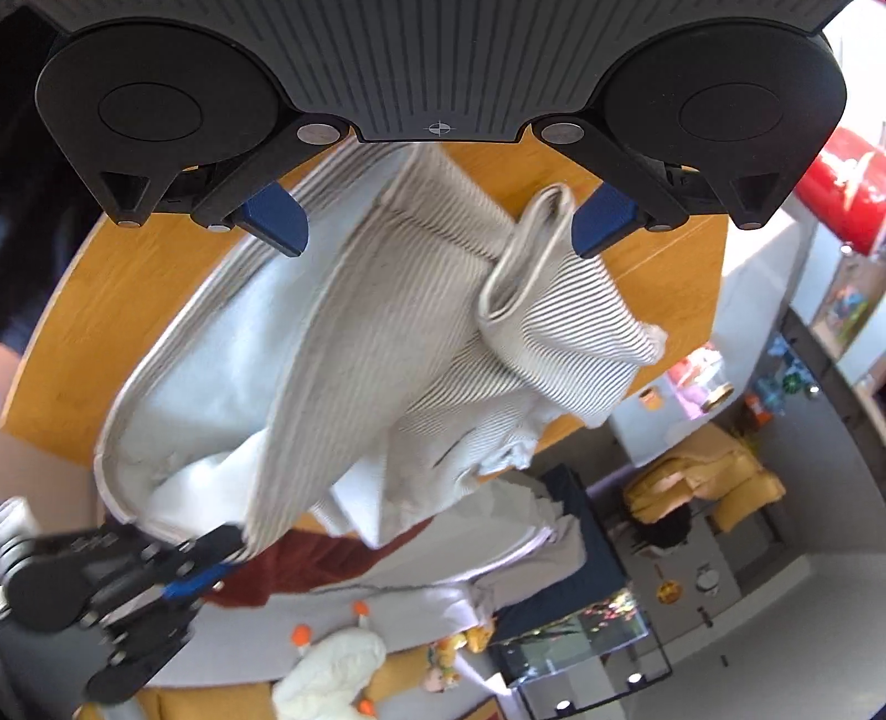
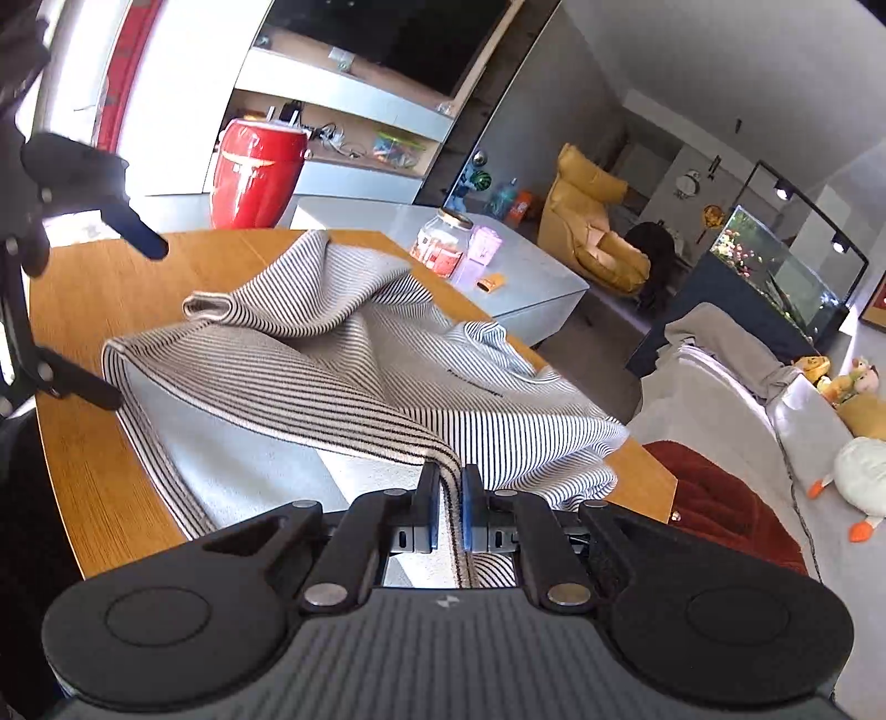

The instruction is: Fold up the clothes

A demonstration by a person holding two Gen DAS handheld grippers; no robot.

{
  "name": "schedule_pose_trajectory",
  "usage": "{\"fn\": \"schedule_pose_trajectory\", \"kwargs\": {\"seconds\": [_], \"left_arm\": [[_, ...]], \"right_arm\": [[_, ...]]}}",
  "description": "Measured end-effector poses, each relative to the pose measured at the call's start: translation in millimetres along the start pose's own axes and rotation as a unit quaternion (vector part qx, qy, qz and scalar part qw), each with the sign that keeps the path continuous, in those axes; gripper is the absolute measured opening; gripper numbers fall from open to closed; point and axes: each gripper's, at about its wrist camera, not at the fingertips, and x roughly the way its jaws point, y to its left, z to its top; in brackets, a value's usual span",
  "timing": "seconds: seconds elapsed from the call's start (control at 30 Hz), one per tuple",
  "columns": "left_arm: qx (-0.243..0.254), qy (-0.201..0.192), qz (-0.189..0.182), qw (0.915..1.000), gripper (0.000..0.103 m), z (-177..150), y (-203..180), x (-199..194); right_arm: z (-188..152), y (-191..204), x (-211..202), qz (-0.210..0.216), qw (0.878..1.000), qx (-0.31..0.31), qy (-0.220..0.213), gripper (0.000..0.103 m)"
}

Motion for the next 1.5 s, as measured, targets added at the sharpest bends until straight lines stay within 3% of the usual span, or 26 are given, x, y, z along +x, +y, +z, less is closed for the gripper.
{"fn": "schedule_pose_trajectory", "kwargs": {"seconds": [0.1,0.17,0.23,0.33,0.37,0.43,0.5,0.6,0.63,0.83,1.0,1.1,1.13,1.17,1.3,1.43,1.5], "left_arm": [[-0.047,0.012,0.061,0.9970,0.103,-2,23,15],[-0.080,0.008,0.065,0.9946,0.103,-2,39,12],[-0.104,0.005,0.061,0.9927,0.103,-3,51,7],[-0.105,0.017,0.061,0.9925,0.103,-8,57,3],[-0.107,0.027,0.065,0.9917,0.103,-12,59,2],[-0.113,0.044,0.055,0.9910,0.103,-24,63,-3],[-0.120,0.051,0.039,0.9906,0.103,-29,67,-6],[-0.138,0.024,0.007,0.9901,0.103,-16,74,-6],[-0.144,0.015,-0.003,0.9895,0.103,-12,76,-5],[-0.178,-0.039,-0.066,0.9810,0.103,15,89,-3],[-0.209,-0.071,-0.106,0.9697,0.103,40,98,25],[-0.212,-0.071,-0.101,0.9696,0.103,54,100,53],[-0.212,-0.068,-0.097,0.9700,0.103,57,101,59],[-0.214,-0.066,-0.097,0.9696,0.103,57,104,63],[-0.225,-0.058,-0.097,0.9677,0.103,50,116,72],[-0.235,-0.047,-0.090,0.9668,0.103,38,126,76],[-0.239,-0.046,-0.088,0.9660,0.103,34,130,75]], "right_arm": [[-14,4,-8,0.004,1.000,-0.002,0.018,0.010],[-31,13,-9,0.001,0.999,-0.013,0.039,0.030],[-48,22,-9,-0.004,0.998,-0.022,0.061,0.041],[-69,19,1,-0.042,0.994,-0.003,0.099,0.037],[-74,11,1,-0.063,0.992,0.009,0.113,0.028],[-82,-5,1,-0.102,0.984,0.034,0.141,0.023],[-89,-22,-5,-0.101,0.980,0.071,0.159,0.023],[-78,-35,-22,-0.046,0.984,0.112,0.127,0.027],[-70,-34,-25,-0.036,0.986,0.113,0.113,0.034],[-12,-2,5,0.023,0.997,0.057,0.038,0.056],[16,37,66,0.069,0.997,0.013,0.033,0.056],[18,43,95,0.059,0.997,-0.010,0.042,0.049],[20,38,100,0.053,0.997,-0.021,0.050,0.024],[21,27,102,0.043,0.997,-0.020,0.056,0.012],[27,-73,95,-0.042,0.995,0.060,0.065,0.012],[33,-196,60,-0.166,0.966,0.196,0.031,0.011],[45,-209,56,-0.153,0.964,0.218,0.006,0.011]]}}
